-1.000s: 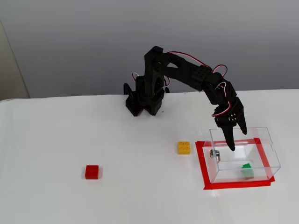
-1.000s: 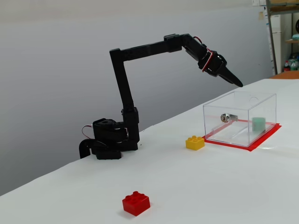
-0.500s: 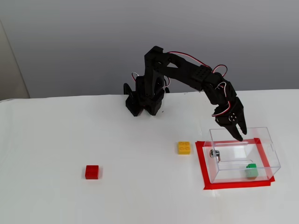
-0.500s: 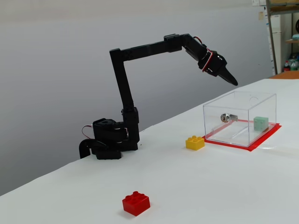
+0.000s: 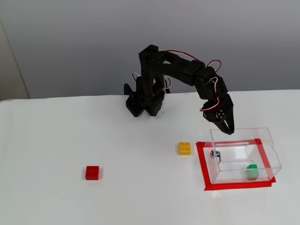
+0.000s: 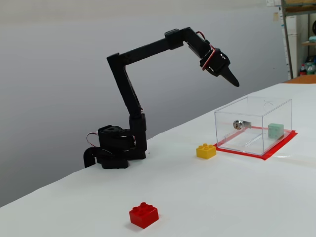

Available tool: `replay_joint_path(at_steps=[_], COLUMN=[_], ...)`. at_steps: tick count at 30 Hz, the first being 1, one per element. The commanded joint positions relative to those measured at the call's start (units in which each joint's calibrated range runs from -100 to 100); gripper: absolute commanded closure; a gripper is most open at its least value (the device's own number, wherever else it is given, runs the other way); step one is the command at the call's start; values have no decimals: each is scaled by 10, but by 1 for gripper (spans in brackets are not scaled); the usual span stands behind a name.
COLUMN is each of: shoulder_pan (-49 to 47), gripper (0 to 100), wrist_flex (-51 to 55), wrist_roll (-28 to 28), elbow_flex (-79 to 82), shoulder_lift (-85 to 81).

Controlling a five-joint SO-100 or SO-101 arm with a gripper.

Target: Pick the green lego brick and place it into the transparent box

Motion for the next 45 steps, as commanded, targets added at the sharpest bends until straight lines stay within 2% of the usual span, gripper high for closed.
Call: replay_joint_path(at_steps=[1,20,32,45], shoulder_pan=[47,366,468,529], gripper=[98,98,98,98], wrist_flex=[5,5,5,-2], wrist_roll=[2,1,1,2], elbow_flex=[27,375,526,692], shoulder_lift=[-74,-428,-591,-813])
